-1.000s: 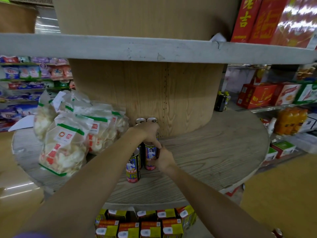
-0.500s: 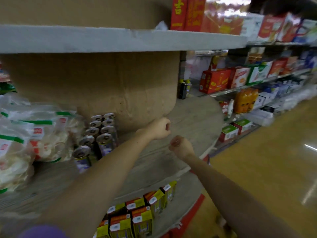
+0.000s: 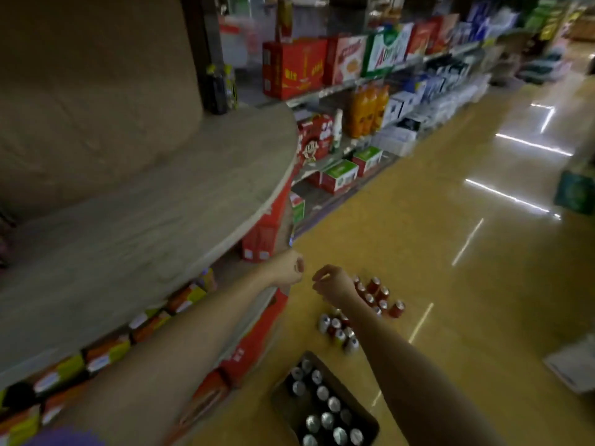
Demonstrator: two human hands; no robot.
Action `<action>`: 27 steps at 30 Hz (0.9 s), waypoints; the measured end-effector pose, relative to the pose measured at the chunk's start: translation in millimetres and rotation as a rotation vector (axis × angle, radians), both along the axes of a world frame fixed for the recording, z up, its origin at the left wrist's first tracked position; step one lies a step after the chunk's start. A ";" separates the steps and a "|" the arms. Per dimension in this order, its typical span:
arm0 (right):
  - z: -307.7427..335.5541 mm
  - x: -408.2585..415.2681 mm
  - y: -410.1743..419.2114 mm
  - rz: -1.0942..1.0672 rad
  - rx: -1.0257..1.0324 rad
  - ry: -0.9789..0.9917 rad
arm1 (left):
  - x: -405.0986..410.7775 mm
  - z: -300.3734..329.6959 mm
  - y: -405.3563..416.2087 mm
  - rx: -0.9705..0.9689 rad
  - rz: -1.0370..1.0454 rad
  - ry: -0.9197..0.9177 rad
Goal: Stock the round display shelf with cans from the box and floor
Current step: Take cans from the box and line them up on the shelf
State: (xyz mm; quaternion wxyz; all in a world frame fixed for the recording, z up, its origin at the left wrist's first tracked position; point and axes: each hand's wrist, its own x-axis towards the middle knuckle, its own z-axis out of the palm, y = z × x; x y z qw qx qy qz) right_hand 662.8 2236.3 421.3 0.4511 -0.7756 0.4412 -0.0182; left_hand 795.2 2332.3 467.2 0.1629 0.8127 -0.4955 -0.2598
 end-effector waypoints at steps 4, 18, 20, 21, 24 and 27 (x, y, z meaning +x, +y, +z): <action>-75.1 -39.4 -6.5 0.003 0.109 0.073 | -36.8 -91.6 -12.3 0.092 0.077 0.024; -378.2 -94.5 11.4 -0.054 0.258 0.367 | -74.2 -398.9 22.4 0.481 0.104 0.205; -414.7 -90.3 14.2 -0.076 0.268 0.393 | -71.9 -439.7 22.4 0.481 0.090 0.238; -432.8 -86.9 15.0 -0.109 0.284 0.395 | -71.0 -458.7 20.9 0.472 0.084 0.254; -488.1 -72.4 14.1 -0.257 0.337 0.397 | -63.3 -524.5 10.3 0.472 0.099 0.303; -551.4 -59.9 13.1 -0.363 0.394 0.397 | -54.3 -596.1 -3.7 0.472 0.084 0.285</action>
